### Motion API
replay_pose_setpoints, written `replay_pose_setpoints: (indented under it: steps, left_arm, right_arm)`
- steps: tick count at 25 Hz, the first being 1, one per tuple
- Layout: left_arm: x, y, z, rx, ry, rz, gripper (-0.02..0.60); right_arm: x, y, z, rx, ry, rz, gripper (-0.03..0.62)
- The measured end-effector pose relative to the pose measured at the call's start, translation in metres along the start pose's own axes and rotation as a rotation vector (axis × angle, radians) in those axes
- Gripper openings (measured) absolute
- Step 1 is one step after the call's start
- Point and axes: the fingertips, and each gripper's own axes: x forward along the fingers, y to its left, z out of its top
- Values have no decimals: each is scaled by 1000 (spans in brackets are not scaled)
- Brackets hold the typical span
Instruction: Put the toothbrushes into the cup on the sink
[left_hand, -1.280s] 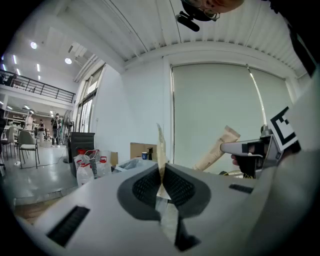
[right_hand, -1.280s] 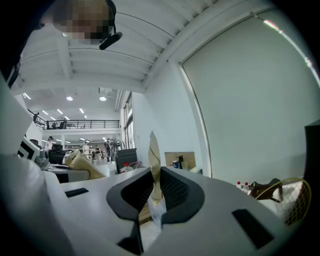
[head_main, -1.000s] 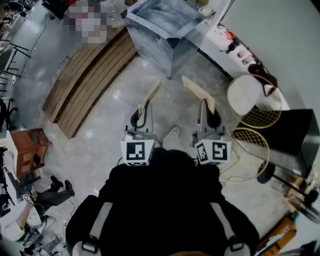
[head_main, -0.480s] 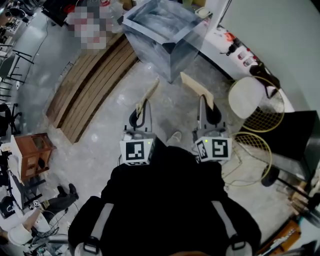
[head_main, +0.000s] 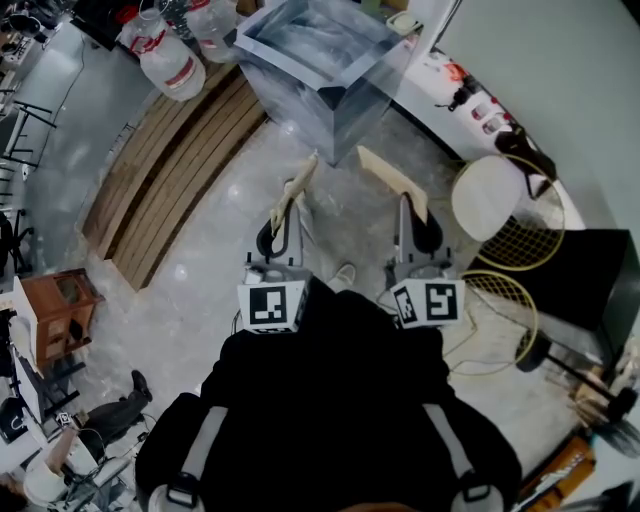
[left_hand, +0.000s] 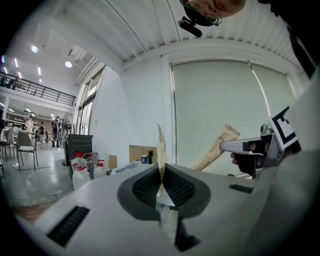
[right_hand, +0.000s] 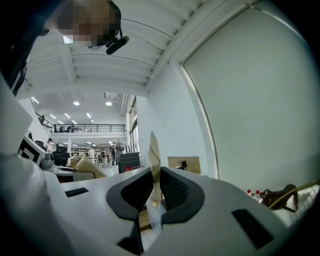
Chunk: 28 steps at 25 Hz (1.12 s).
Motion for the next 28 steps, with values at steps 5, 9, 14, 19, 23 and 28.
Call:
replay_pose_setpoints:
  steps: [5,9,14,19,23,28]
  left_arm:
    - [40,7,-7,-9,1,-44,12]
    - [75,21,4,-5,-14,-54,12]
    - [124,59,9,-13,-15,-42,12]
    - [185,86,34,-3,-30,-70,12]
    - [237,110,63,15,-46,-114,12]
    - [296,141,92,20,-51,-177,12]
  right_arm:
    - [31,-11,-5,-18,11,-21,41]
    - [65,-26,-3,-15,16,-44,41]
    - [120,-35,-4,-14,17,-61,40]
    - [182,-48,18,-21,-8,-84,40]
    - [235,-54,36,-20,-19,-125,40]
    - [297,-60,57,-22,-30,-181,40]
